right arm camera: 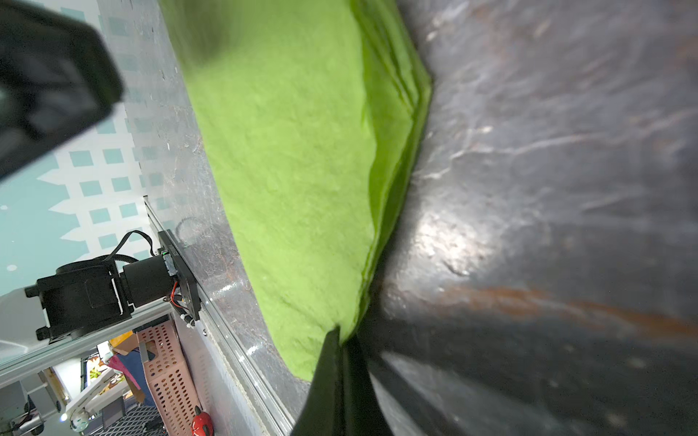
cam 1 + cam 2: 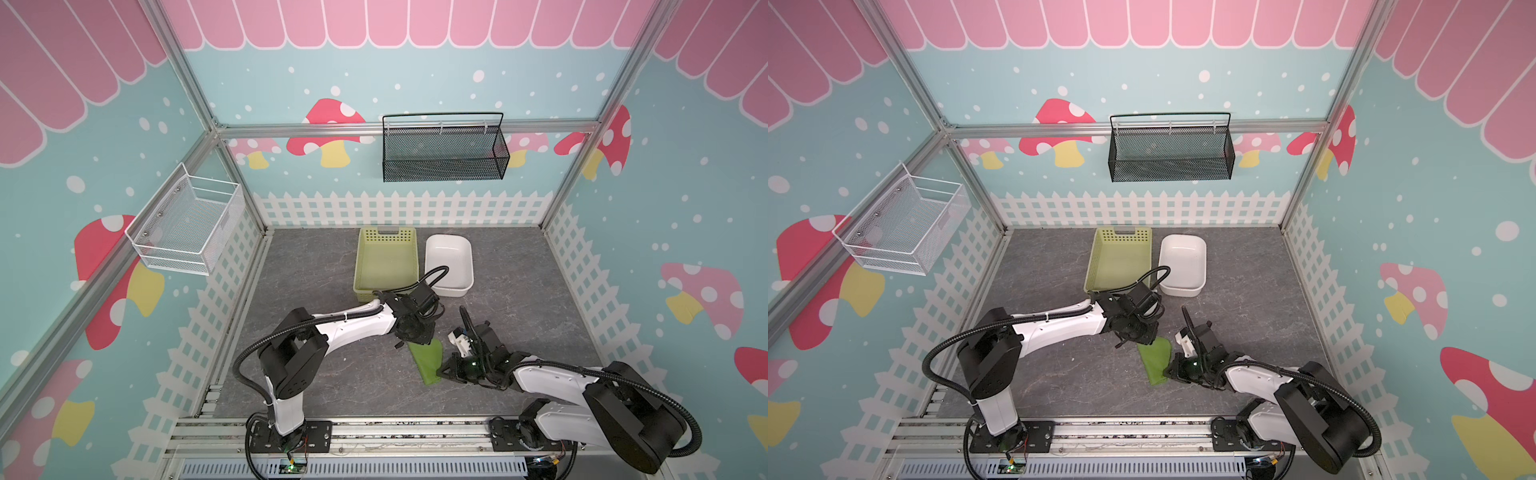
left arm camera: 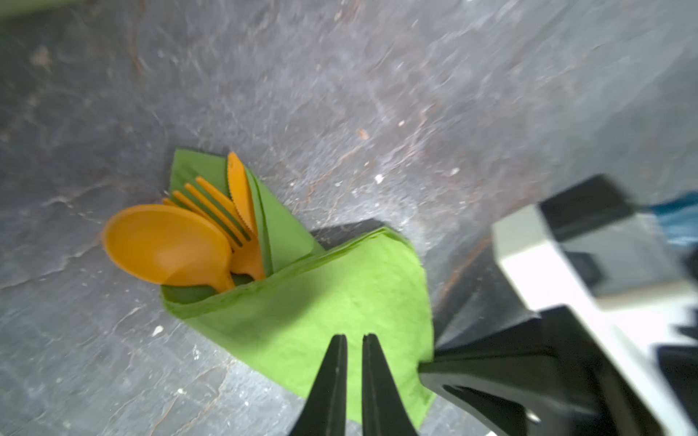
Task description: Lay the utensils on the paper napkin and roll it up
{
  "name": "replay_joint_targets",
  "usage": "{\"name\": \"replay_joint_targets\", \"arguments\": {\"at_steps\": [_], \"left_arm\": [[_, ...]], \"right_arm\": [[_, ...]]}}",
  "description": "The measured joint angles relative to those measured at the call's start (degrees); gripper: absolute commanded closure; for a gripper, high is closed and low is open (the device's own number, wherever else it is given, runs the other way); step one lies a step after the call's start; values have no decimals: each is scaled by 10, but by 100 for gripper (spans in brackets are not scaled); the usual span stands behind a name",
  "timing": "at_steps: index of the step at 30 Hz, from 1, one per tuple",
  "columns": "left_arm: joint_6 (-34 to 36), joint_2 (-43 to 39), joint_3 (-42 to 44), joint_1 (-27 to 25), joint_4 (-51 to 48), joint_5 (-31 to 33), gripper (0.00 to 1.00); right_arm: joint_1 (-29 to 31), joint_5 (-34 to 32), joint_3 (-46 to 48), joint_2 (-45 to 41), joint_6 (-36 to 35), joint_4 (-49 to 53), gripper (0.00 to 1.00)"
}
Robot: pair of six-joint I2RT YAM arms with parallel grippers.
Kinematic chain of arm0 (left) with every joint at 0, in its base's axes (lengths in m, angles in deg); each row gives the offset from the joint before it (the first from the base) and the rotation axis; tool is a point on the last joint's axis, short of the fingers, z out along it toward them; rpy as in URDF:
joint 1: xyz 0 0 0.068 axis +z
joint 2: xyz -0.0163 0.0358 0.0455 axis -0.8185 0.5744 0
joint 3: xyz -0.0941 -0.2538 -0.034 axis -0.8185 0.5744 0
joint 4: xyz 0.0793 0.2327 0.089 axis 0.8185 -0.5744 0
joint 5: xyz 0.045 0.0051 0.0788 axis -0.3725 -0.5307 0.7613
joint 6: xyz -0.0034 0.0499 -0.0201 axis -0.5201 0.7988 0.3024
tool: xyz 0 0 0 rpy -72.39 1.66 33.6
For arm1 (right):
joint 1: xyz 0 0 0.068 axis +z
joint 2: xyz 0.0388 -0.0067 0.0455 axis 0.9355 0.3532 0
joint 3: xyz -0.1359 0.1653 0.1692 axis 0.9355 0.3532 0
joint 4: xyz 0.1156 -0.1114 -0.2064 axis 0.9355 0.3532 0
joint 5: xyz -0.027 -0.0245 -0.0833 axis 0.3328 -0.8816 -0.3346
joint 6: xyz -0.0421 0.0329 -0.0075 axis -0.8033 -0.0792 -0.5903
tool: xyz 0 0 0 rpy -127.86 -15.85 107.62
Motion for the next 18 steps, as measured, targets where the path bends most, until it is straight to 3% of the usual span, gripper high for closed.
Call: {"name": "replay_joint_targets", "arguments": {"at_steps": [8,18], "left_arm": [[-2,-19,33,-2,0,-12,87],[-2,38,47,-2,24,-16,89]], "right_arm": [[0,0,0,0,0,-1,100],[0,0,0,0,0,0,100]]}}
